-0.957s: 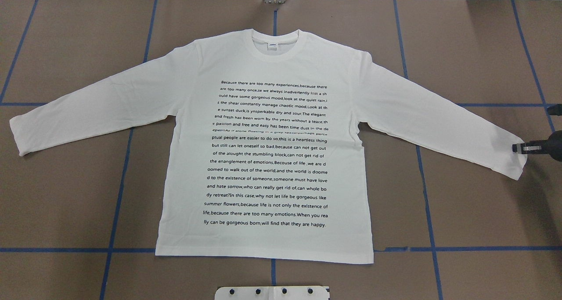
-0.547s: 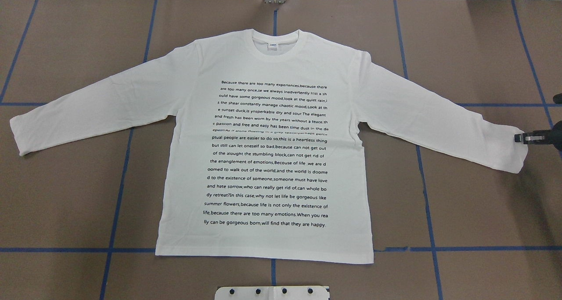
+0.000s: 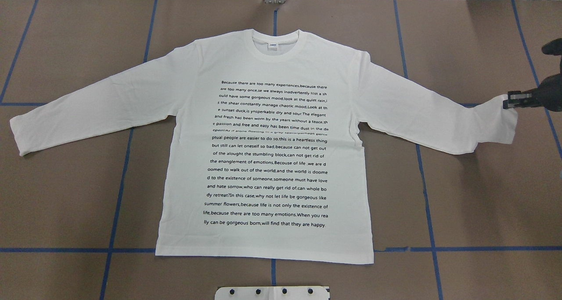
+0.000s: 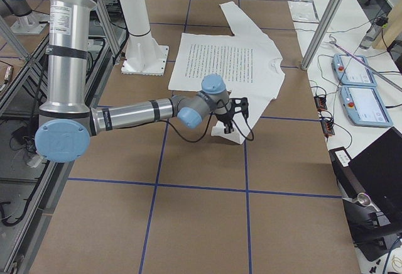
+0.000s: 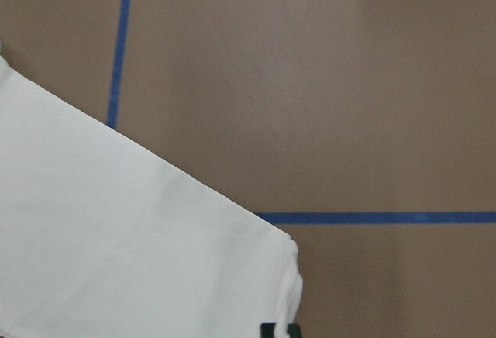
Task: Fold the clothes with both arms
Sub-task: 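Lower the right gripper to the sleeve cuff nearest it and grasp it, then carry the grasped sleeve across the shirt body with the right gripper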
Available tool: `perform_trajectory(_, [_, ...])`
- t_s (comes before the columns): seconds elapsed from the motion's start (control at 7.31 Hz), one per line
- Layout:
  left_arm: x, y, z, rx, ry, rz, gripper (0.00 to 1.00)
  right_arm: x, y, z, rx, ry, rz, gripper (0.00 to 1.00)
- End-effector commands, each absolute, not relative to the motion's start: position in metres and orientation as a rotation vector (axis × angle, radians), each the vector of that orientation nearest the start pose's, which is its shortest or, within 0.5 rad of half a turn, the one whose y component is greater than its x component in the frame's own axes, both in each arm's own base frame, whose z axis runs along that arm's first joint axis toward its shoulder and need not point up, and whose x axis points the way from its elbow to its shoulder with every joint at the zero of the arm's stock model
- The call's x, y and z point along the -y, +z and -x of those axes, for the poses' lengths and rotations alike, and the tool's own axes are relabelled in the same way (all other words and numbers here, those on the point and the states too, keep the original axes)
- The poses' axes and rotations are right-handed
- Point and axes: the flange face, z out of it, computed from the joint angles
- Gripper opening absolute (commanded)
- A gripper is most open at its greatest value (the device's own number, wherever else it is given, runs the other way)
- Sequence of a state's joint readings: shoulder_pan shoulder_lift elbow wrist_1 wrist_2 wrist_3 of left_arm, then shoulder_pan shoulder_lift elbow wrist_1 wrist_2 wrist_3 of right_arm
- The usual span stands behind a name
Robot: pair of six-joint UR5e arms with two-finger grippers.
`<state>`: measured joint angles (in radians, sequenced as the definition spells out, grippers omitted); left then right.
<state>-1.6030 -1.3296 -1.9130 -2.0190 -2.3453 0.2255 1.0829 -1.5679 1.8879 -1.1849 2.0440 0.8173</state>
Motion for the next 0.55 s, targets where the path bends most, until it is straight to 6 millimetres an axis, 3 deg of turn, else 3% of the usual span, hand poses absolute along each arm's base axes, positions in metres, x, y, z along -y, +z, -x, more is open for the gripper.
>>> perform_trajectory(0.0, [0.406,0.546,0.077,-0.686,0.390,-0.613,1.00,0.543,0.307,0.211,0.675,0.162,-0.220,0.00])
perform_trajectory(0.14, [0.404,0.548,0.077,-0.687,0.388,-0.609,1.00,0.558,0.247,0.255,0.640,0.139,-0.208,0.00])
perform_trajectory(0.41, [0.402,0.551,0.077,-0.687,0.387,-0.604,1.00,0.583,0.163,0.340,0.691,0.210,-0.196,0.00])
